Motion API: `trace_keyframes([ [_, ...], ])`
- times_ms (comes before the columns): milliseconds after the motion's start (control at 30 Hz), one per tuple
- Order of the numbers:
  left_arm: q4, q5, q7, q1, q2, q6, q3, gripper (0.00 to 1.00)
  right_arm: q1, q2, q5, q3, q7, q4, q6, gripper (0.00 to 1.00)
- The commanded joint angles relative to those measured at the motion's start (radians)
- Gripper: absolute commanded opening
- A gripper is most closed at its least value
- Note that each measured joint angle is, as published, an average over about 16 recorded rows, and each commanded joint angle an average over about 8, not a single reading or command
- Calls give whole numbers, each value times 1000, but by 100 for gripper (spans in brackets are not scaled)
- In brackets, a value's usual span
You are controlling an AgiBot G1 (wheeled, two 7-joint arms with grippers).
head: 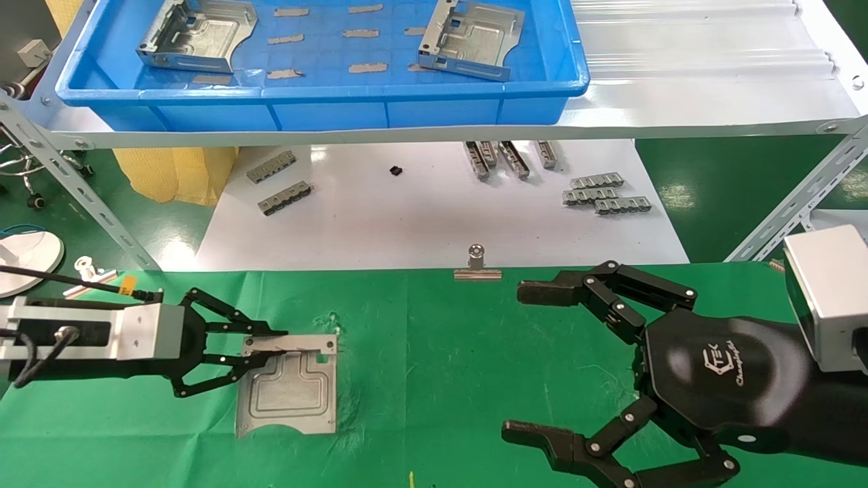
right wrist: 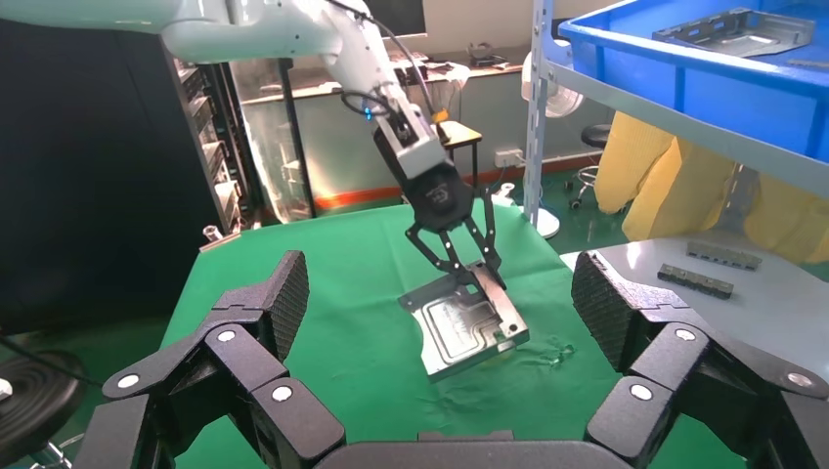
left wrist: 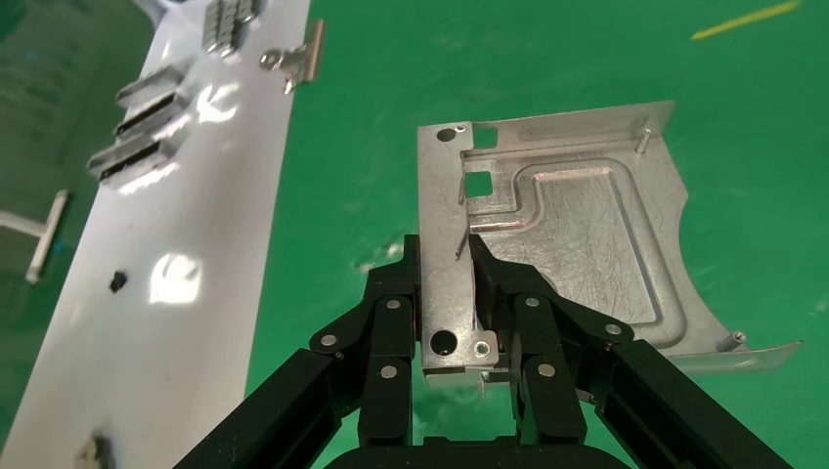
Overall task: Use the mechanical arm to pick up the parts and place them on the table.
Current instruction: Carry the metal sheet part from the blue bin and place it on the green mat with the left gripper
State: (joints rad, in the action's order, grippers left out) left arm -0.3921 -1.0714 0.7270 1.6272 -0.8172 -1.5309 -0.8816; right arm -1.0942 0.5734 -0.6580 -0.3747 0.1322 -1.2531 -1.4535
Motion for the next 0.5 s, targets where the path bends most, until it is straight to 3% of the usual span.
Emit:
trace_keyframes([
  [33,39,-8,25,-3,-16,8,-4,0,0,0,0,0,0,0,0,100],
  [100,67,-15,47,0,-35,12,-8,7,0,0,0,0,0,0,0,100],
  [333,161,-32,115,16,-95,61,-14,90,0,0,0,0,0,0,0,100],
  [367,172,-33,125,17,-103,70,-14,97,0,0,0,0,0,0,0,100],
  [500,210,-42,162,24,-129,84,-18,100,0,0,0,0,0,0,0,100],
])
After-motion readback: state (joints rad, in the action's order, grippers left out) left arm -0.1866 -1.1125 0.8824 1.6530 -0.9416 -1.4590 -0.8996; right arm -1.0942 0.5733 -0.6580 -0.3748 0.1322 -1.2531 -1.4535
